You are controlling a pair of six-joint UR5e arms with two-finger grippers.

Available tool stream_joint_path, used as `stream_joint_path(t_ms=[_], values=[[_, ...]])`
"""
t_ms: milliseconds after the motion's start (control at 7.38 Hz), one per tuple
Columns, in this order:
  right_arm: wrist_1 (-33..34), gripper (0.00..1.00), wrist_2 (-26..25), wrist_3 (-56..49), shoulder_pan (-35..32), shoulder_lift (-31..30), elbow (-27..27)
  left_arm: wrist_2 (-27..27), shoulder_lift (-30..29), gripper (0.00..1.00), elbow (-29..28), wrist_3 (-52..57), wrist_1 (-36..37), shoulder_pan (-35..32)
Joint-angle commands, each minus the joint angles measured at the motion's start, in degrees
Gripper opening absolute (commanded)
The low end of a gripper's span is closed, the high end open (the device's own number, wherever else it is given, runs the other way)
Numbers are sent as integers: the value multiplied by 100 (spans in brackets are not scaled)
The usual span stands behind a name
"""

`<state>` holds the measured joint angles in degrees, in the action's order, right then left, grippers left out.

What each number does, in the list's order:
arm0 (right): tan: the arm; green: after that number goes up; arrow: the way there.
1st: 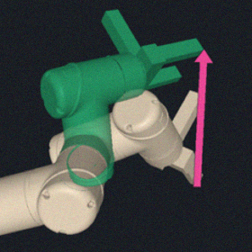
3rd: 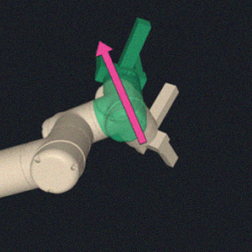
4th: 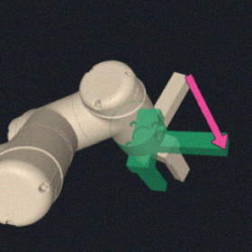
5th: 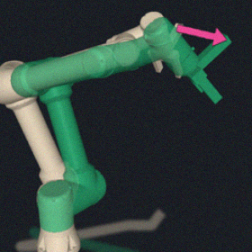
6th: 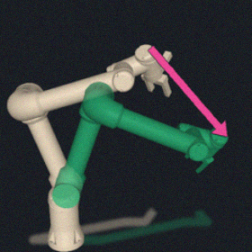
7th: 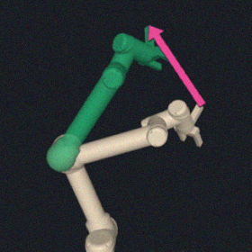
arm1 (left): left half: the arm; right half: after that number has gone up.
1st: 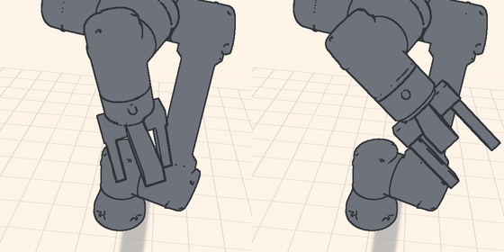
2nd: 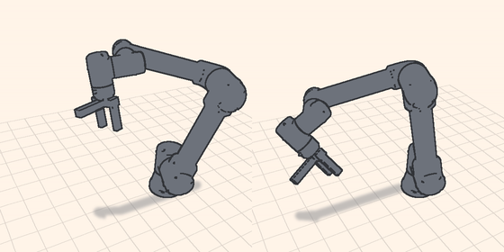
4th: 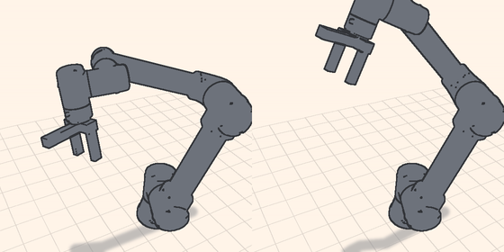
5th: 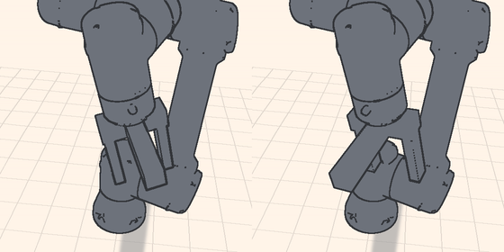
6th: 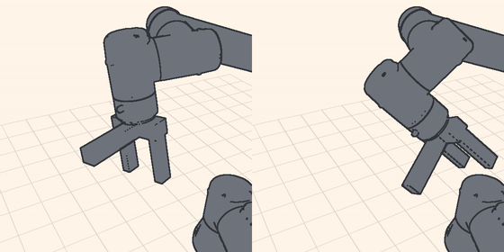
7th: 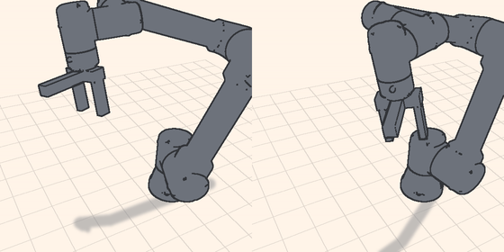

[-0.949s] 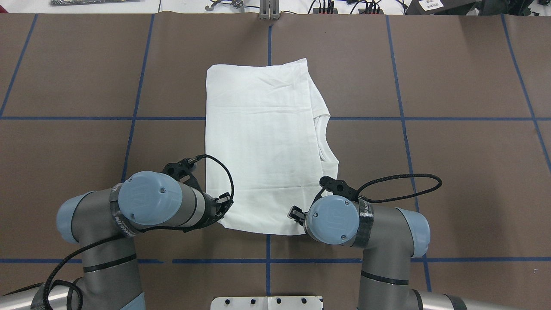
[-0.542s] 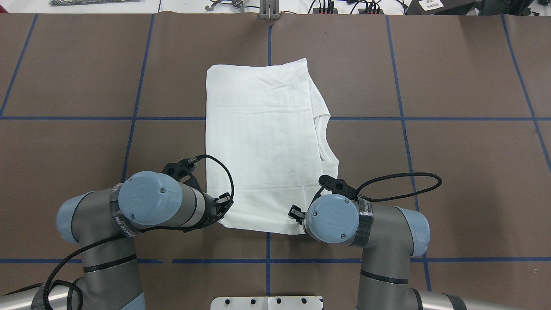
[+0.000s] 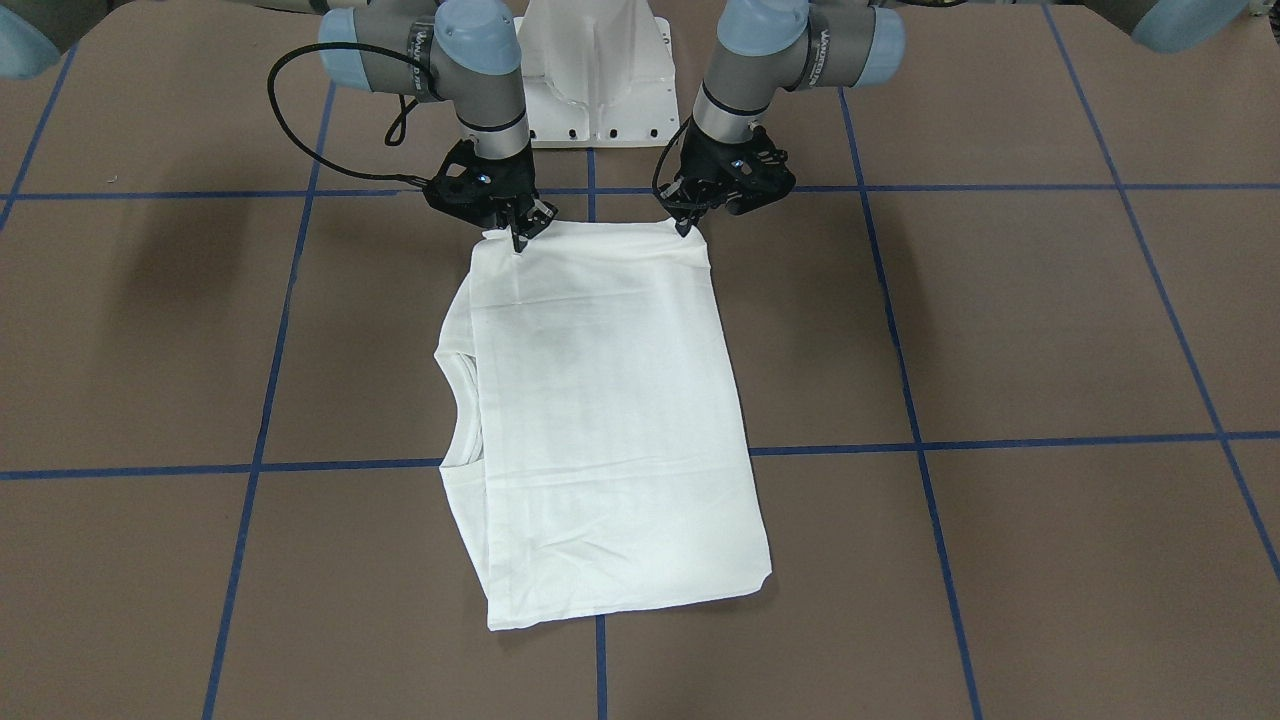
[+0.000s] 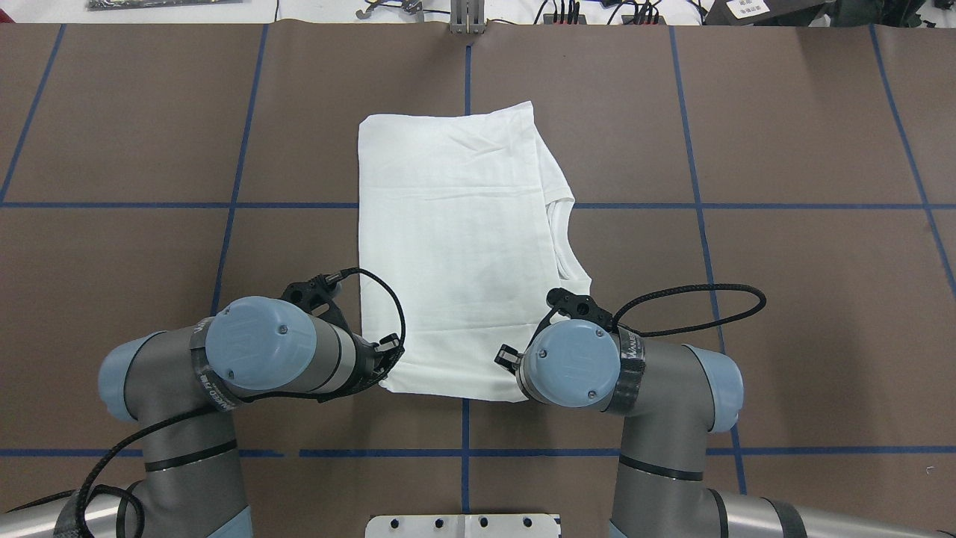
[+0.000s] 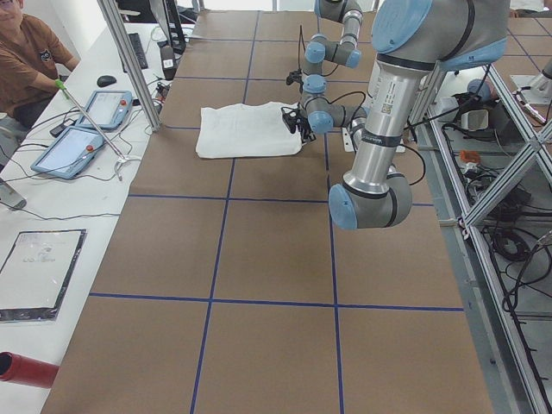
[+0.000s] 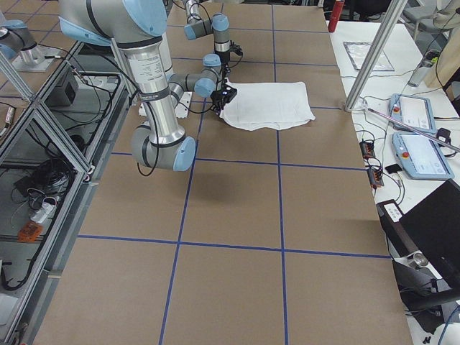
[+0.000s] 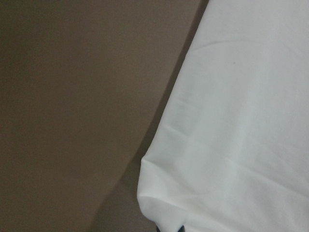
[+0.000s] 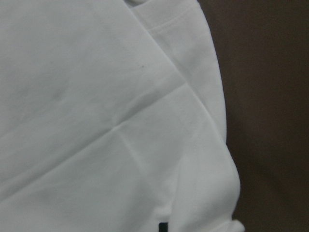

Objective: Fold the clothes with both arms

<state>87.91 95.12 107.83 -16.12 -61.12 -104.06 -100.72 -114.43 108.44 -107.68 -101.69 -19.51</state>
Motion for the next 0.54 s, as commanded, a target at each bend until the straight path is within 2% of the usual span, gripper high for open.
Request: stream_joint_path(t_ms=[0,136,407], values=[[-20,0,-20,36,-14,30,-71,0,-9,0,46,1,0,0],[-20,0,7,19,-14,30,-88,-9,-17,0,159,10,17,0],[-2,0,24,27,-58,-75,-473,-218,-18,0,519,45,465,0]])
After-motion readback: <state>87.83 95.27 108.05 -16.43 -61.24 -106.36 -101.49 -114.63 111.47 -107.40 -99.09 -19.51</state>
